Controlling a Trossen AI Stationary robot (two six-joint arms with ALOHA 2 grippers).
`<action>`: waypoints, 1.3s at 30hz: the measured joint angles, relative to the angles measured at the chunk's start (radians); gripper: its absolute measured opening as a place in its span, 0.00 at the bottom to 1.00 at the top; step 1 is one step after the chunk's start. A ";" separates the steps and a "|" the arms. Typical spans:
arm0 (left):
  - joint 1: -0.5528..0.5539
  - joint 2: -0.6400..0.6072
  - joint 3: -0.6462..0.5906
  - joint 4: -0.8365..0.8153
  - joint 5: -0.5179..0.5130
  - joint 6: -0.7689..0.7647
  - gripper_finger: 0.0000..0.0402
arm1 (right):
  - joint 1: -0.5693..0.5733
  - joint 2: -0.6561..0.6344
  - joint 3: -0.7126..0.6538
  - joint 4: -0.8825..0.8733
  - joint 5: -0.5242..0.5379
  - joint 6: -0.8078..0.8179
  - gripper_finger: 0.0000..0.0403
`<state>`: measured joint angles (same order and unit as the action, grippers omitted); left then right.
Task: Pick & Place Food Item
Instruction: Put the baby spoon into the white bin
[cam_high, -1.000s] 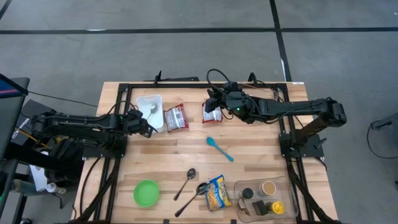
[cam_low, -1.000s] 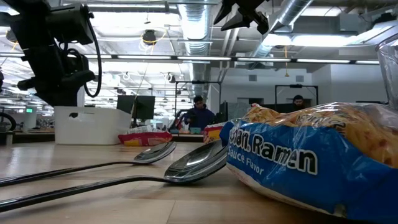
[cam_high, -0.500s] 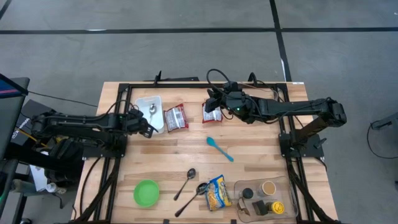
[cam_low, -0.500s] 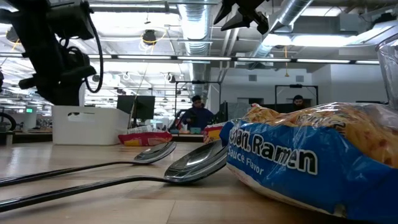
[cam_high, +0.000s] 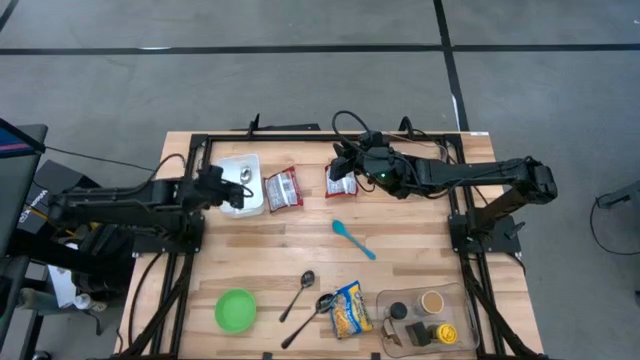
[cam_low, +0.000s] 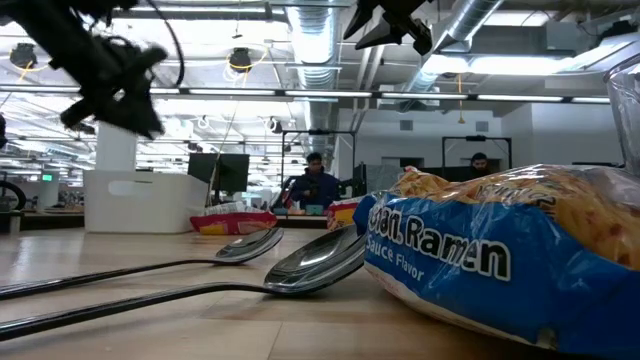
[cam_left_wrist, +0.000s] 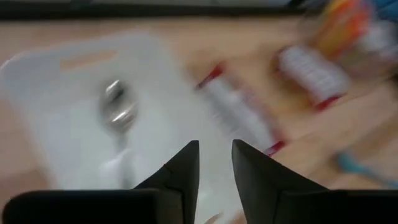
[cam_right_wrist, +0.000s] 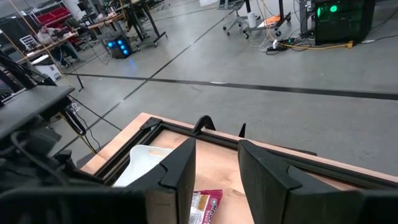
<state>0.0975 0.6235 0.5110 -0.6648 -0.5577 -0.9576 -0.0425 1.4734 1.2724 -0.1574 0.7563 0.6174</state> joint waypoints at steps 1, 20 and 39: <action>0.000 -0.015 0.000 0.043 0.003 0.027 0.22 | 0.000 0.000 0.000 0.000 0.000 0.000 0.29; -0.002 -0.027 0.001 0.825 0.366 0.319 0.03 | 0.001 0.000 0.000 -0.081 -0.053 -0.052 0.29; -0.126 0.141 0.001 0.822 0.644 0.353 0.00 | 0.003 0.000 0.000 -0.595 -0.462 0.194 0.29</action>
<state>-0.0289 0.7642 0.5117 0.1573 0.0858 -0.6051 -0.0395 1.4734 1.2720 -0.7520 0.2944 0.8119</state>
